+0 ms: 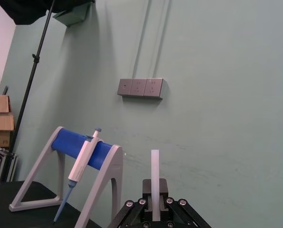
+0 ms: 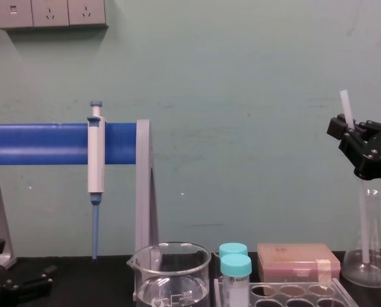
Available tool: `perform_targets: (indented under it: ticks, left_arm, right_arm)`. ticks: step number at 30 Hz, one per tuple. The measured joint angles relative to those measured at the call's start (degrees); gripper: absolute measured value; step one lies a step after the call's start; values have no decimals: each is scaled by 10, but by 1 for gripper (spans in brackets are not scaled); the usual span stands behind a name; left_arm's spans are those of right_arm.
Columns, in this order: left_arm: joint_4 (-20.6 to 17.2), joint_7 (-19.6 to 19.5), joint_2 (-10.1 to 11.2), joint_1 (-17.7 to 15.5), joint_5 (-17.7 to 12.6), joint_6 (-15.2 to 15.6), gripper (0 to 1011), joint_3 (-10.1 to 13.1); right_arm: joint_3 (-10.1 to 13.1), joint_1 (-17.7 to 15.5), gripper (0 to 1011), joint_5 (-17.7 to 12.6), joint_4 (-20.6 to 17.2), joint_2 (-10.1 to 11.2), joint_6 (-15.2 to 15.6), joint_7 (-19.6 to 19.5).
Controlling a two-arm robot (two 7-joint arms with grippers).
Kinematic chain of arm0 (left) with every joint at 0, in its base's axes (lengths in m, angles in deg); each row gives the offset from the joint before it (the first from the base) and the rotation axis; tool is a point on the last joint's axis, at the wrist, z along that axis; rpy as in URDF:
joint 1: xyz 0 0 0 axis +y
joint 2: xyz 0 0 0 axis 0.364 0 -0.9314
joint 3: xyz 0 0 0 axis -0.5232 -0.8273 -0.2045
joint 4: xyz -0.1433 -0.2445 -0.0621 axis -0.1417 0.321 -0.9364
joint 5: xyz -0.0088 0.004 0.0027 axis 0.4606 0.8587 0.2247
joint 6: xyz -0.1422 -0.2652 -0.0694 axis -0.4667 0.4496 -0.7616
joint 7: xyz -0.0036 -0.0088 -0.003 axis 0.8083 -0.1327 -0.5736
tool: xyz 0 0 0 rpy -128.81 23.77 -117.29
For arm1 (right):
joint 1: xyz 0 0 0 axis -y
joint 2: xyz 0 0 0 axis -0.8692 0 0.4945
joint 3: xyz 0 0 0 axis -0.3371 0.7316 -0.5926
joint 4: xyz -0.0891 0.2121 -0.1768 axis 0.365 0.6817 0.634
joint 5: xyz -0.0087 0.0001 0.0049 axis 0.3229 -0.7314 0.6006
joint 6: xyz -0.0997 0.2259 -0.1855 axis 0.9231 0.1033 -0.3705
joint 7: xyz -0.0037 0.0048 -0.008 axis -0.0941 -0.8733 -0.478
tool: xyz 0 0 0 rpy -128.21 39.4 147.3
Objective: Pick up the stirring rod with one hand, then place it down.
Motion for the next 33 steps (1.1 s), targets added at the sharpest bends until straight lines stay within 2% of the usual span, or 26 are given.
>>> perform_targets:
  ticks: [33]
  left_arm:
    - [0,0,0,0,0,0,1000,0]
  right_arm:
    - [0,0,77,0,0,0,0,0]
